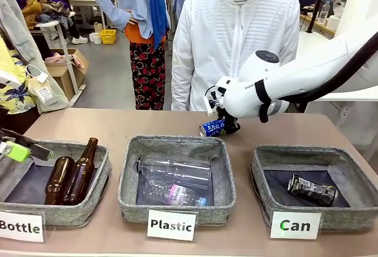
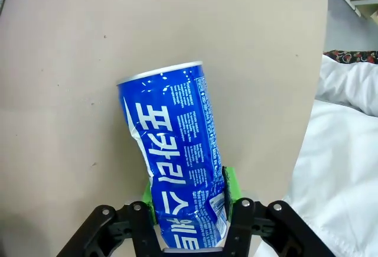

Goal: Sort the can waste into the basket.
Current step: Pick up the can waste from the table and place it in the right Fabric basket.

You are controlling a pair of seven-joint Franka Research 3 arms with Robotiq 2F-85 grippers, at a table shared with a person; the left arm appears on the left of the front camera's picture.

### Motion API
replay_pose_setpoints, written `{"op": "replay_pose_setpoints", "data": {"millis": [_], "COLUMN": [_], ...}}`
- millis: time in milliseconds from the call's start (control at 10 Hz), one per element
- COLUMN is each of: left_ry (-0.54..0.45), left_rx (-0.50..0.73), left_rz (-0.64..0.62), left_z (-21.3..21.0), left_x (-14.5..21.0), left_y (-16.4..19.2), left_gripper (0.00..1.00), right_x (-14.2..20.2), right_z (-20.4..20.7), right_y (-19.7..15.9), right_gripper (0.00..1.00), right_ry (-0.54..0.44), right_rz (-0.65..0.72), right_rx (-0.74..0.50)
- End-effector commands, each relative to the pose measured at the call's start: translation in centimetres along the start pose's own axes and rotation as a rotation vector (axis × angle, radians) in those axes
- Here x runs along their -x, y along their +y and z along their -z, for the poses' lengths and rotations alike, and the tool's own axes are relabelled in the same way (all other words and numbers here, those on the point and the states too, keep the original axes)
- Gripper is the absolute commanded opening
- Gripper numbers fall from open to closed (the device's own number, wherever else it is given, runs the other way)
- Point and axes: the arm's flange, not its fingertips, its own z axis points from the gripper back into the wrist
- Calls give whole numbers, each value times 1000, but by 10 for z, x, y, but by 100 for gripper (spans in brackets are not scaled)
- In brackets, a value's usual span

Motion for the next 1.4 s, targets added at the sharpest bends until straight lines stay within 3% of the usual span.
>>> {"op": "replay_pose_setpoints", "data": {"millis": [0, 400, 700, 900, 1300], "left_ry": [8, 8, 8, 8, 8], "left_rx": [6, 6, 6, 6, 6], "left_rz": [-13, -13, -13, -13, -13], "left_z": [0, 0, 0, 0, 0], "left_x": [2, 2, 2, 2, 2], "left_y": [-4, -4, -4, -4, -4], "left_gripper": [100, 100, 100, 100, 100], "right_x": [-4, -7, 29, 75, 102], "right_z": [-20, -165, -277, -308, -307], "right_y": [6, 78, 157, 203, 233], "right_gripper": [0, 0, 0, 0, 0], "right_ry": [-4, 28, 11, 80, 64], "right_rz": [20, 32, 158, 430, 573], "right_rx": [-5, -21, -65, -66, -67]}}
